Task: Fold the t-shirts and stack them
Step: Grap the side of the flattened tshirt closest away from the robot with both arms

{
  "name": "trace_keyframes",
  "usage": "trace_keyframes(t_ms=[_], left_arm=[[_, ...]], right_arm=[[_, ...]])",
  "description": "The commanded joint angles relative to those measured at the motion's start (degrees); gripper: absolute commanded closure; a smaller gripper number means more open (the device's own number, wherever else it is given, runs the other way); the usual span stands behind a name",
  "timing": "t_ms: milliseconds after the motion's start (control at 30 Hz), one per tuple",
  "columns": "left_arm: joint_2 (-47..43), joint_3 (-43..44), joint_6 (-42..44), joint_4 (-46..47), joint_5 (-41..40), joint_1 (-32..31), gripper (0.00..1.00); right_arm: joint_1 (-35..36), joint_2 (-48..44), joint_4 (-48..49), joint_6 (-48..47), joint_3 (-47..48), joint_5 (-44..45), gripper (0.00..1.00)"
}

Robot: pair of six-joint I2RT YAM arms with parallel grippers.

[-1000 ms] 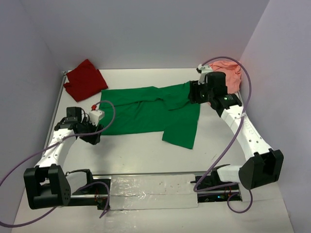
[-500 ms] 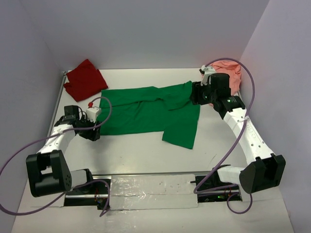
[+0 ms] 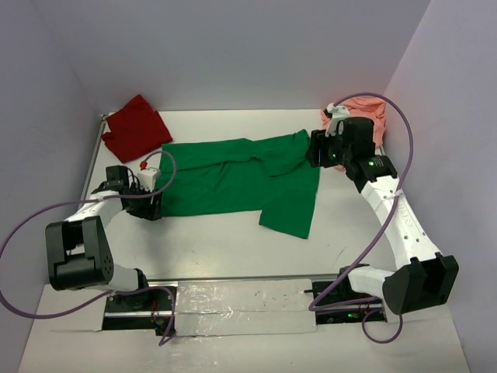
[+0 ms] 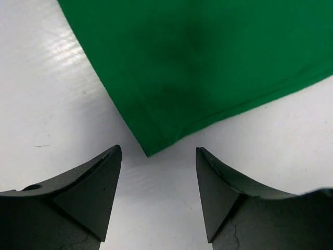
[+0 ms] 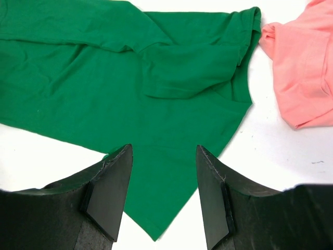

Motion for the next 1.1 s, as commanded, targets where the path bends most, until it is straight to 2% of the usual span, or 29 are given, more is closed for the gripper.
trace_keyframes(t_ms=[0,133,167,300,567,700,800,833,933,1000,1067], left_arm=[[1.4,3.74,-1.75,3.53,0.78,0.34,0.32],[2.73,4.8,-2.19,2.82,1.3,0.34,0.36],[2.64,4.8,-2.37,3.43,1.3,0.43,0.42],[5.0,5.94,-1.85,1.51,2.44,0.43,0.52],[8.0,6.47,-0.35,-1.66,2.19,0.43,0.4],[9.23,6.99,0.0,-1.92,2.27,0.52,0.42],[10.37,7.96,0.09,-2.62,3.76,0.6,0.56],[10.9,8.31,0.27,-3.76,4.29,0.52,0.67],[12.22,9.72,0.79,-5.43,5.17,0.6,0.85],[12.22,10.25,0.88,-6.58,5.0,0.6,0.9],[11.78,10.25,1.06,-7.37,4.99,0.6,0.89]], right_arm=[[-0.64,-2.08,0.34,-0.03,-0.47,-1.14,0.41],[-0.82,-2.26,0.25,-0.3,-0.38,-1.13,0.41],[-0.82,-2.26,0.16,-0.47,-0.38,-1.22,0.41],[-1.26,-1.3,-1.06,-0.47,1.02,-0.08,0.41],[-2.31,-1.12,-2.73,-0.91,3.31,-0.34,0.41],[-2.32,-0.51,-4.05,-1.79,4.45,-1.31,0.41],[-2.31,0.55,-5.63,-2.58,5.5,-0.35,0.41],[-2.31,0.81,-6.42,-2.76,5.85,0.35,0.41],[-2.4,1.25,-7.13,-3.37,6.21,2.11,0.4],[-2.49,1.17,-7.13,-3.46,6.38,2.82,0.41],[-2.67,0.9,-7.57,-3.64,6.56,2.99,0.41]])
